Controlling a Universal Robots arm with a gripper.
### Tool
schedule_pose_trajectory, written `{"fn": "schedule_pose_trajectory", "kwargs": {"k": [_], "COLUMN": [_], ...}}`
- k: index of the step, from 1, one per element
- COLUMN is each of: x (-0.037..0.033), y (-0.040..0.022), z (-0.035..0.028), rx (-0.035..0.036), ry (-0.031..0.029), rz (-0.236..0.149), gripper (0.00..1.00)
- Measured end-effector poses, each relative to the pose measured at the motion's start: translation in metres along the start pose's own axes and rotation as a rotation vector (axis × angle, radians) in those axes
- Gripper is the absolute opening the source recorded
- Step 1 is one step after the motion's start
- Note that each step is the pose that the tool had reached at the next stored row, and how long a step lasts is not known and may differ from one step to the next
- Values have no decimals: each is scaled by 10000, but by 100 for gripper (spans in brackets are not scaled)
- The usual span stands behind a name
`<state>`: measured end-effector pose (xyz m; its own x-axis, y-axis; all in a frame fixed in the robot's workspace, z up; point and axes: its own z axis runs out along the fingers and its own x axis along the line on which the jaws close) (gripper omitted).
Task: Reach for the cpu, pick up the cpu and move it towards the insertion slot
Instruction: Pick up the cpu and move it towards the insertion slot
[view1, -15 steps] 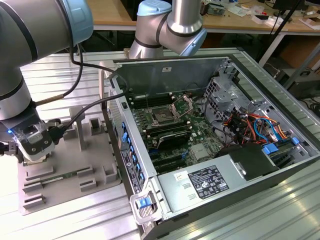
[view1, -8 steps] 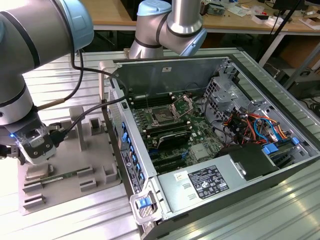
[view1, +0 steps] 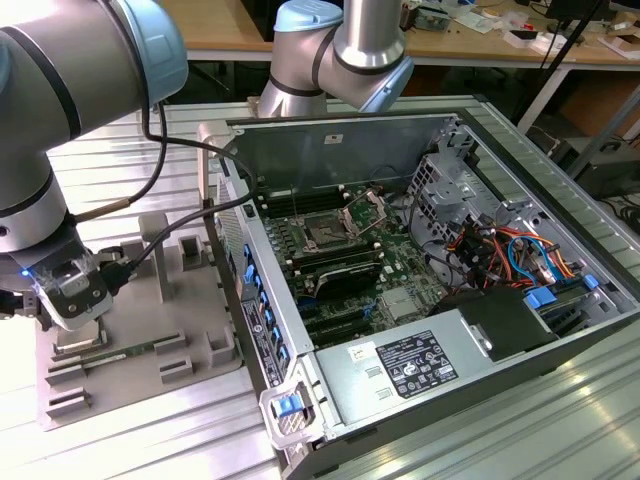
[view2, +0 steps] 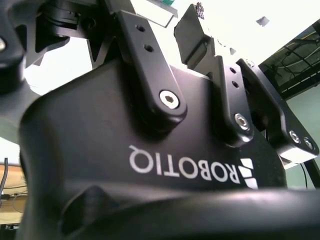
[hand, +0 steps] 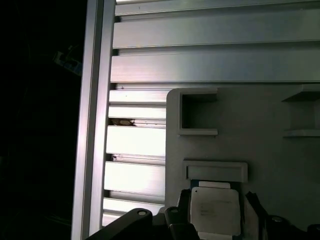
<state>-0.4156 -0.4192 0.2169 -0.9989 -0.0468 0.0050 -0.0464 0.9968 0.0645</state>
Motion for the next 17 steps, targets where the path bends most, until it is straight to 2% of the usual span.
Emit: {"fn": "schedule_pose_trajectory", "kwargs": {"k": [1, 2, 3, 4, 5, 6, 7, 8, 9, 10, 13, 17], "x": [0, -1, -1, 0, 0, 0, -1, -3, -12, -30, -53, -54], "y": [0, -2, -3, -2, -2, -2, 2, 5, 22, 52, 95, 106], "z": [1, 3, 2, 2, 1, 2, 4, 6, 20, 37, 77, 98], "rx": [0, 53, 246, 514, 721, 884, 1079, 1203, 1365, 1408, 1448, 1462], "ry": [0, 0, 11, 24, 34, 40, 50, 56, 69, 84, 106, 112], "rz": [0, 0, 0, 4, 6, 7, 9, 10, 10, 8, 1, -59], "gripper": [54, 54, 54, 54, 54, 54, 54, 54, 54, 54, 54, 54]}}
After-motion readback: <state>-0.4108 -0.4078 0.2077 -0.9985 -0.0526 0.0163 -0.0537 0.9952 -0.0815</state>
